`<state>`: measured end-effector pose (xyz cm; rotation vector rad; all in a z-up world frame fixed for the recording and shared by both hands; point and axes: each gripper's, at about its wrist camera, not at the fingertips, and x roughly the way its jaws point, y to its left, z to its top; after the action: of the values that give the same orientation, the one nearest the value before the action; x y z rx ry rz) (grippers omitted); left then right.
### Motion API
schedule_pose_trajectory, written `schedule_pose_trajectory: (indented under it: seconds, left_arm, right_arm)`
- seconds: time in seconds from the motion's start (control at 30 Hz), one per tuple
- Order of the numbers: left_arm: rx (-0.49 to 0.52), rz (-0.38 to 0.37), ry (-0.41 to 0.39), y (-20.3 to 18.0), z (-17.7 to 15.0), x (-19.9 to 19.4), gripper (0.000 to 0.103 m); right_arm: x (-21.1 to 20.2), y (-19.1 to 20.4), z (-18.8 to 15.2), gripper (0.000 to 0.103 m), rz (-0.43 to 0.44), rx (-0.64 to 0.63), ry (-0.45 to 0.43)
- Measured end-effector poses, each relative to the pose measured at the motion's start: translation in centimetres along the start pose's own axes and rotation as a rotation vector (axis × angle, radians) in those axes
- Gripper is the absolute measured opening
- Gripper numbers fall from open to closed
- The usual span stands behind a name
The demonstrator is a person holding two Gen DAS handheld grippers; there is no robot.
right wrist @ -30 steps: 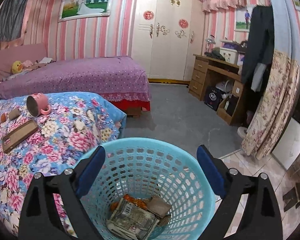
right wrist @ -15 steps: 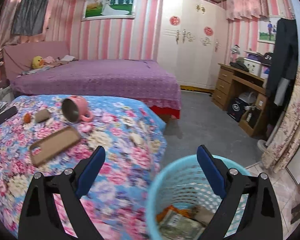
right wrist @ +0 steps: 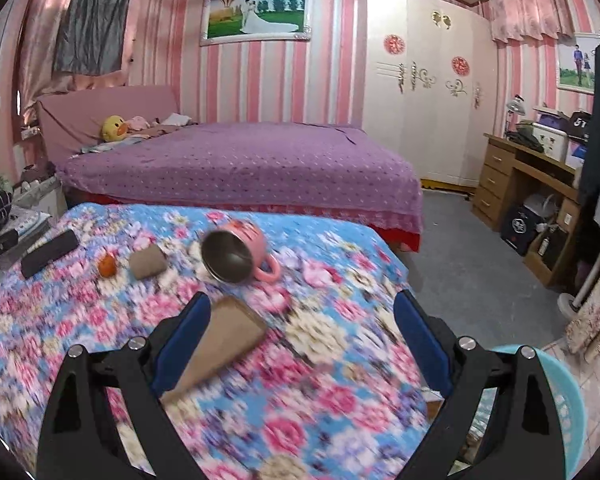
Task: Collect trash
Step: 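Move both open grippers from the basket back over the bed, then grasp the orange peel with the left gripper while the right grasps another cardboard tube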
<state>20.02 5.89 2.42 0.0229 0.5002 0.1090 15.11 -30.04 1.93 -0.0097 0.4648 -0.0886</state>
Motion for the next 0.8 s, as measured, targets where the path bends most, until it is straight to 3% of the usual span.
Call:
schedule_pose_trajectory:
  seconds: [0.17,0.33,0.63,0.8]
  left_arm:
    - [-0.035,0.01,0.028,0.8,1.3,1.9,0.098]
    - [-0.015,-0.017,0.084,-0.8,0.0,4.6,0.098]
    - [-0.075,-0.1,0.196,-4.2,-0.4,10.6,0.098]
    - [-0.036,-0.097,0.258,-6.2,-1.1,13.4,0.097]
  right_arm:
    - [1.8,2.8,1.5,0.091,0.016,-0.058,-0.014]
    - [3.7,3.8,1.4,0.091,0.02,-0.077,-0.012]
    - [8.8,3.9,-0.8,0.091,0.001,-0.104,0.09]
    - [10.1,2.4,-0.5,0.091,-0.012,-0.068,0.11]
